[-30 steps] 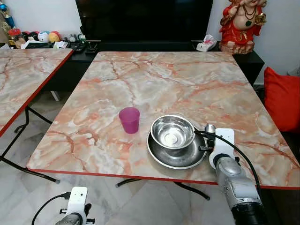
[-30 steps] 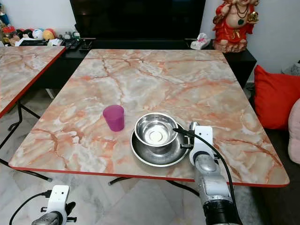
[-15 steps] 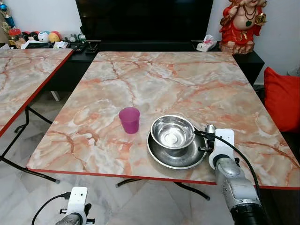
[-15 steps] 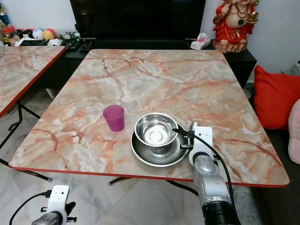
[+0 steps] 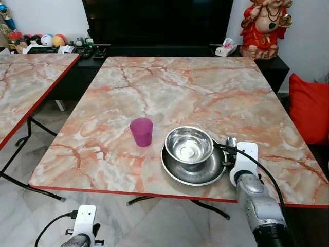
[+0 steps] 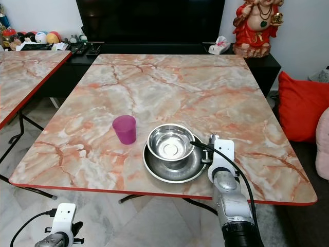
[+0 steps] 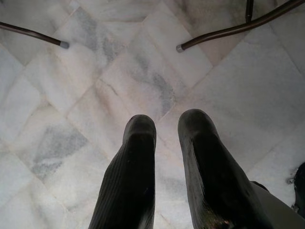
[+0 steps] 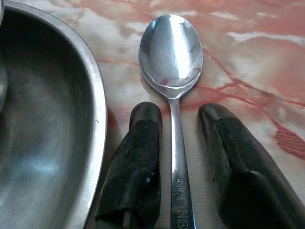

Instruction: Setting the table

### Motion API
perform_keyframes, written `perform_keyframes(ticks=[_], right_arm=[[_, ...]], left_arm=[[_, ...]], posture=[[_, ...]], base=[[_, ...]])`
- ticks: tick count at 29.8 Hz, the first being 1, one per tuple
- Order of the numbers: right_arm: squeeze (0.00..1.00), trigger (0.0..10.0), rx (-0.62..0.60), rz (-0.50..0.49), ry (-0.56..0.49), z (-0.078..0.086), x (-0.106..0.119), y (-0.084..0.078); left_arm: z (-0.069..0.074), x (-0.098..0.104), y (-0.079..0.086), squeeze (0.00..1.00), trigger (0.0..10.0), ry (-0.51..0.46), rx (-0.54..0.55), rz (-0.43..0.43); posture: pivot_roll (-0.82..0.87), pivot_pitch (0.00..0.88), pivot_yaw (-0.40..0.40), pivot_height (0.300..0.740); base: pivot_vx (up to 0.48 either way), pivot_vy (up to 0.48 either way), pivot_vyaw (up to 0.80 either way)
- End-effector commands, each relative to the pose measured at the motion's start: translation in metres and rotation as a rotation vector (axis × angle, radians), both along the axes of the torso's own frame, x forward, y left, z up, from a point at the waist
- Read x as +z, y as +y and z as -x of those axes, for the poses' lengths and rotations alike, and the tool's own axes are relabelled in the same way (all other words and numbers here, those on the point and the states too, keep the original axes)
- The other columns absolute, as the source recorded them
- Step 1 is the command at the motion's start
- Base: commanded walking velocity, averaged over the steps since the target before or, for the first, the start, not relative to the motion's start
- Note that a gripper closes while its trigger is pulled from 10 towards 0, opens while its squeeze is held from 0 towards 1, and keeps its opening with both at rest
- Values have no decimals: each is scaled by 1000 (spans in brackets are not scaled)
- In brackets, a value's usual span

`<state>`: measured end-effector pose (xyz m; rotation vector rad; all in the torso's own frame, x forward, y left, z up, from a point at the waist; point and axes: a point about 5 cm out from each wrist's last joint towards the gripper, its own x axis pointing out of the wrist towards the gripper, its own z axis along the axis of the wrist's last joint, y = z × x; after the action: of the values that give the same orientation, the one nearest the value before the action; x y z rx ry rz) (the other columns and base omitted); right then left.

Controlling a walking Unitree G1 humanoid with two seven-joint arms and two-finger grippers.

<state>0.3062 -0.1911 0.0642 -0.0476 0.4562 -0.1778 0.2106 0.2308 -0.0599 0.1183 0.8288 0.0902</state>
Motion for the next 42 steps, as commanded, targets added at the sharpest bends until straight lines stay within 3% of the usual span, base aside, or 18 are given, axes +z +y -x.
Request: perform_keyframes(ticks=[1, 2, 4, 20, 31, 35, 37, 42], right_arm=[[392, 10000, -3, 0, 25, 4, -4, 0], [31, 10000, -3, 1, 24, 4, -4, 0], [0, 10000, -3, 2, 21, 4, -3, 0], [0, 10000, -47, 35, -115, -3, 18, -7], [0, 10000, -52, 38, -140, -3, 22, -6], [0, 10000, -52, 27, -230, -6, 32, -5], [0, 10000, -39, 15, -347, -7, 46, -3], [0, 10000, -49, 84, -522, -4, 67, -1]], left_arm=[[2, -1, 2, 0, 10000, 9, 5, -9], [2, -1, 3, 0, 10000, 9, 5, -10], [2, -1, 3, 0, 10000, 9, 5, -10], [1, 0, 1, 0, 10000, 8, -2, -9], [0, 0, 0, 0, 10000, 8, -6, -7], [0, 0, 0, 0, 10000, 8, -10, -9], [0, 0, 0, 0, 10000, 8, -11, -10], [0, 0, 1, 0, 10000, 0, -8, -11]], posture=[[2, 0, 45, 740], [3, 0, 44, 740], [3, 0, 45, 740], [2, 0, 46, 740], [2, 0, 46, 740], [3, 0, 46, 740], [1, 0, 48, 740], [-4, 0, 51, 740]], base=[[0, 0, 0], [0, 0, 0], [0, 0, 0], [0, 0, 0], [0, 0, 0], [0, 0, 0], [0, 0, 0], [0, 0, 0]])
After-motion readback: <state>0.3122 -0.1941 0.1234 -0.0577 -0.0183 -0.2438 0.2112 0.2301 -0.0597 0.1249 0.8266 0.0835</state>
